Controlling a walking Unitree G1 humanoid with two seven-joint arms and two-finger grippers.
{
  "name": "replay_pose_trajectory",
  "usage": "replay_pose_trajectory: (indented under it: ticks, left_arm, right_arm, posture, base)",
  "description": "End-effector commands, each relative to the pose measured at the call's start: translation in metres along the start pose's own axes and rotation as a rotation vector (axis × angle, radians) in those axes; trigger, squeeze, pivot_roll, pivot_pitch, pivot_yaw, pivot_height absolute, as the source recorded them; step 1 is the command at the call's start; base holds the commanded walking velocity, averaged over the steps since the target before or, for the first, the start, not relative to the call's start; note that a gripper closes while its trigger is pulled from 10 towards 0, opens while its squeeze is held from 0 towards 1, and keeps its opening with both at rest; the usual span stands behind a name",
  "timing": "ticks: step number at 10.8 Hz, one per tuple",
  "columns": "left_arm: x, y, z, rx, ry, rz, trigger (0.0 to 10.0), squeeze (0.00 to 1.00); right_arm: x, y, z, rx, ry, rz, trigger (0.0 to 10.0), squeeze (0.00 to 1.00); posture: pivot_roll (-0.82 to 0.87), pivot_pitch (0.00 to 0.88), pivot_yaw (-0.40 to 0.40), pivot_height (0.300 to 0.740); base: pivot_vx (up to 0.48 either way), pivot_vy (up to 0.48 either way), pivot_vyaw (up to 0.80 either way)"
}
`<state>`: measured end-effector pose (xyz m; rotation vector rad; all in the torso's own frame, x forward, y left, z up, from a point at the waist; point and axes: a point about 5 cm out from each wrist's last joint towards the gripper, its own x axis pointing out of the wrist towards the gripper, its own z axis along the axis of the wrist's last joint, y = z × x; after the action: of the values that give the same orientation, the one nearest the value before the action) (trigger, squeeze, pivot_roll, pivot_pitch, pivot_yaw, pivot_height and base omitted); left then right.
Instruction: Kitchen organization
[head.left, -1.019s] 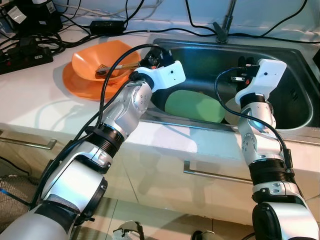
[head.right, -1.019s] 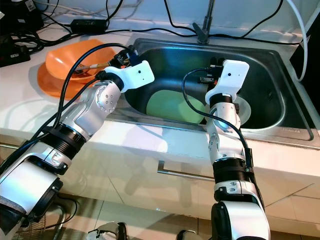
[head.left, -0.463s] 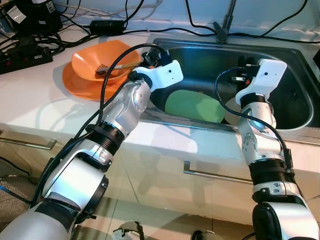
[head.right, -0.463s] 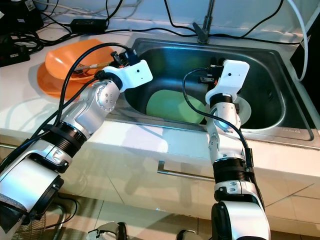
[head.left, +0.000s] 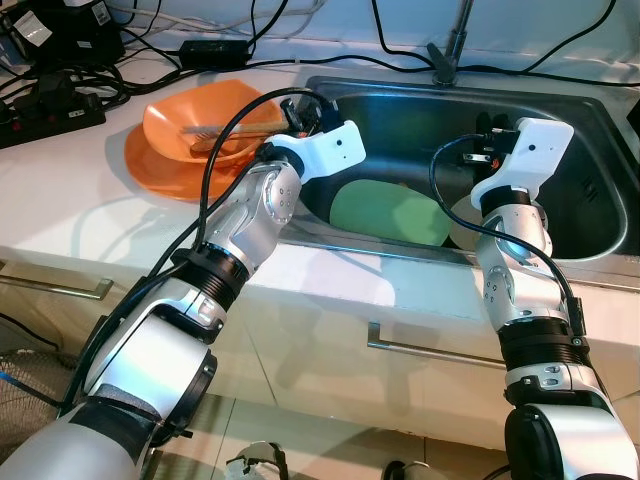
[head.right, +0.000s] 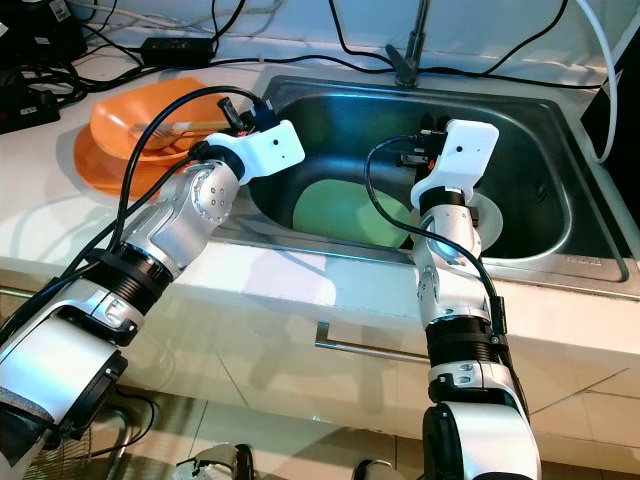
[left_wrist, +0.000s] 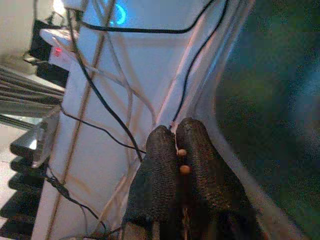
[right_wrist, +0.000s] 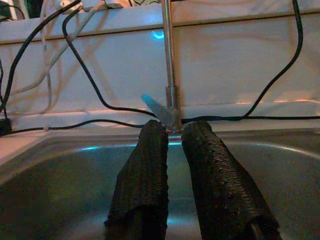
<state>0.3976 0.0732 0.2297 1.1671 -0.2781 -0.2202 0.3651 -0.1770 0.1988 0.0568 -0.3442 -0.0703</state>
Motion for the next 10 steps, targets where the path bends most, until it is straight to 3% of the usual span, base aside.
replay_pose_trajectory:
  ticks: [1,4,5,6,8,9,10]
  left_arm:
    - [0.001,0.004,0.000,0.009,0.002,0.014,0.0,0.00]
    - [0.000,0.029,0.019,0.081,-0.114,0.176,0.0,0.00]
    - [-0.002,0.040,0.026,0.105,-0.150,0.247,4.0,0.00]
    - [-0.004,0.045,0.032,0.085,-0.191,0.276,10.0,0.00]
    - [-0.013,0.053,0.050,-0.041,-0.334,0.337,10.0,0.00]
    - [-0.026,0.060,0.073,-0.146,-0.522,0.358,10.0,0.00]
    - [-0.038,0.063,0.088,-0.275,-0.644,0.339,10.0,0.00]
  right_arm:
    - [0.002,0.000,0.003,0.004,-0.009,-0.003,10.0,0.00]
    - [0.002,0.001,0.001,0.008,-0.004,-0.002,10.0,0.00]
    - [0.002,0.001,0.000,0.008,-0.002,-0.002,10.0,0.00]
    - [0.002,0.001,0.000,0.008,-0.001,-0.002,10.0,0.00]
    - [0.002,0.002,0.000,0.007,-0.002,0.001,10.0,0.00]
    - [0.002,0.002,0.000,0.003,-0.003,0.004,10.0,0.00]
    - [0.002,0.002,0.001,-0.003,-0.006,0.007,10.0,0.00]
  posture:
    - [0.12,0.082,0.027,0.740]
    - [0.12,0.079,0.029,0.740]
    - [0.12,0.078,0.027,0.740]
    - [0.12,0.077,0.027,0.740]
    - [0.12,0.075,0.027,0.740]
    - [0.12,0.074,0.026,0.740]
    - [0.12,0.071,0.028,0.740]
  base:
    - [0.000,0.000,0.00]
    - [0.000,0.000,0.00]
    - [0.000,0.000,0.00]
    - [0.000,0.000,0.00]
    - [0.000,0.000,0.00]
    - [0.000,0.000,0.00]
    - [0.000,0.000,0.00]
